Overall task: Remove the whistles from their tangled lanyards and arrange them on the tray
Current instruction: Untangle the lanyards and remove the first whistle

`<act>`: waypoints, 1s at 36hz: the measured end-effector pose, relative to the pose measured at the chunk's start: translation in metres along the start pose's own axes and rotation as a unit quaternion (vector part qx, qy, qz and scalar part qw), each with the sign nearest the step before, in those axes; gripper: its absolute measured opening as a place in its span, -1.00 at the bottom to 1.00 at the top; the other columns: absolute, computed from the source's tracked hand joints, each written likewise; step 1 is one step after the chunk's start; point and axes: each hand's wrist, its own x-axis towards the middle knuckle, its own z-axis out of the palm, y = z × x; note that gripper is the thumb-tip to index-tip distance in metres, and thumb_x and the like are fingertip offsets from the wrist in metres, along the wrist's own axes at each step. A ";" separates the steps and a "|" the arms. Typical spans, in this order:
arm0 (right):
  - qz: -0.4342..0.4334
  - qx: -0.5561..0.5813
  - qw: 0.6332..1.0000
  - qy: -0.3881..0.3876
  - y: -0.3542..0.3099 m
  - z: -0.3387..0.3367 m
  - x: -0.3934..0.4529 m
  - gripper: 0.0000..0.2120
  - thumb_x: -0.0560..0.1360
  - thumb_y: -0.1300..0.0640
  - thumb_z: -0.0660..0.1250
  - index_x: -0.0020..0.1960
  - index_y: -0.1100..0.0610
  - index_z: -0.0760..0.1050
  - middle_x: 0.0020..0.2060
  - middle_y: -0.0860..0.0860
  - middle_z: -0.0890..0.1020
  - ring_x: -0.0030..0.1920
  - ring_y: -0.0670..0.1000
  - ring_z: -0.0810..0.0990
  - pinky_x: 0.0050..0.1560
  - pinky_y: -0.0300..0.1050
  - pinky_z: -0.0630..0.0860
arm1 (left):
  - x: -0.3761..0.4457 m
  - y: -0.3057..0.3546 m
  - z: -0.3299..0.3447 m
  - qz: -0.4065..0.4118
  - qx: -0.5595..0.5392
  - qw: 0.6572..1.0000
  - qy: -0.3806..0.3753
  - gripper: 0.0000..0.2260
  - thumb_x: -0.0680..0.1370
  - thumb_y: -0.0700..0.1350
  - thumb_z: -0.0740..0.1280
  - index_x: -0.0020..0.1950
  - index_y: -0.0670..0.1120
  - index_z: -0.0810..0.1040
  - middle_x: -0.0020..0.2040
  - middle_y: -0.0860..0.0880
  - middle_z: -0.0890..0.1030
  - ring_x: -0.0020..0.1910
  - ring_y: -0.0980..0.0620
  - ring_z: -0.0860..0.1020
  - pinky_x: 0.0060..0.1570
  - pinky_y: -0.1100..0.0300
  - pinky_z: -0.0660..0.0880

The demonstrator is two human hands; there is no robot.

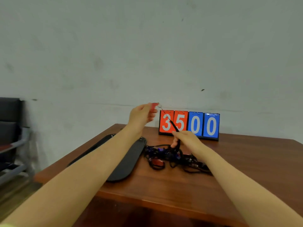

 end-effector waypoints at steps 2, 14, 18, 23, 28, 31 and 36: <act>0.012 0.046 0.999 0.022 0.000 -0.014 0.001 -0.69 0.59 0.02 0.24 -0.26 0.15 0.47 -0.38 0.05 0.58 -0.25 0.00 0.63 0.05 -0.10 0.54 | 0.008 0.002 -0.016 -0.016 -0.047 0.998 0.049 -0.82 0.60 -0.11 0.29 0.04 -0.19 0.60 -0.13 -0.09 0.65 -0.25 0.10 0.55 -0.20 0.29 0.50; -0.040 0.372 0.923 0.086 -0.028 -0.083 0.033 -0.73 0.62 0.10 0.19 -0.24 0.15 0.39 -0.50 -0.03 0.40 -0.36 0.01 0.43 -0.16 -0.11 0.46 | 0.032 -0.041 -0.038 -0.086 -0.077 0.982 0.148 -0.82 0.61 -0.14 0.27 0.00 -0.21 0.62 -0.17 -0.11 0.65 -0.30 0.07 0.52 -0.24 0.24 0.48; -0.085 0.447 0.877 0.153 -0.054 -0.092 0.047 -0.77 0.63 0.13 0.18 -0.16 0.17 0.48 -0.50 -0.05 0.42 -0.39 -0.06 0.40 -0.26 -0.21 0.42 | 0.035 -0.049 -0.016 -0.086 -0.045 0.988 0.121 -0.85 0.61 -0.12 0.26 0.02 -0.15 0.59 -0.11 -0.09 0.66 -0.21 0.06 0.55 -0.21 0.25 0.48; -0.127 0.390 0.883 0.227 -0.061 -0.097 0.053 -0.83 0.61 0.11 0.21 -0.03 0.12 0.55 -0.49 -0.05 0.33 -0.53 -0.09 0.24 -0.51 -0.25 0.24 | 0.031 -0.063 0.019 -0.076 -0.011 0.994 0.073 -0.85 0.64 -0.10 0.21 0.07 -0.09 0.55 -0.08 -0.05 0.64 -0.19 0.07 0.55 -0.20 0.25 0.49; -0.091 0.202 0.947 0.232 -0.013 -0.094 0.057 -0.83 0.56 0.18 0.22 -0.07 0.12 0.60 -0.57 -0.09 0.22 -0.54 -0.10 0.11 -0.57 -0.26 0.08 | 0.027 -0.089 0.047 -0.179 -0.158 0.970 0.039 -0.88 0.61 -0.21 0.24 0.04 -0.18 0.56 -0.12 -0.11 0.58 -0.25 0.05 0.52 -0.23 0.24 0.51; -0.046 0.163 0.961 0.218 0.028 -0.087 0.061 -0.78 0.58 0.19 0.16 -0.03 0.14 0.60 -0.55 -0.08 0.22 -0.54 -0.10 0.10 -0.57 -0.25 0.06 | 0.026 -0.116 0.065 -0.223 -0.232 0.946 0.044 -0.86 0.61 -0.24 0.19 0.04 -0.21 0.53 -0.20 -0.11 0.53 -0.30 0.05 0.49 -0.31 0.26 0.49; -0.053 0.092 0.977 0.183 0.082 -0.075 0.061 -0.76 0.62 0.14 0.16 -0.03 0.08 0.60 -0.48 -0.04 0.30 -0.50 -0.11 0.19 -0.51 -0.29 0.15 | 0.032 -0.149 0.091 -0.268 -0.244 0.931 0.038 -0.89 0.59 -0.19 0.27 -0.03 -0.22 0.52 -0.33 -0.09 0.48 -0.43 0.08 0.42 -0.53 0.31 0.37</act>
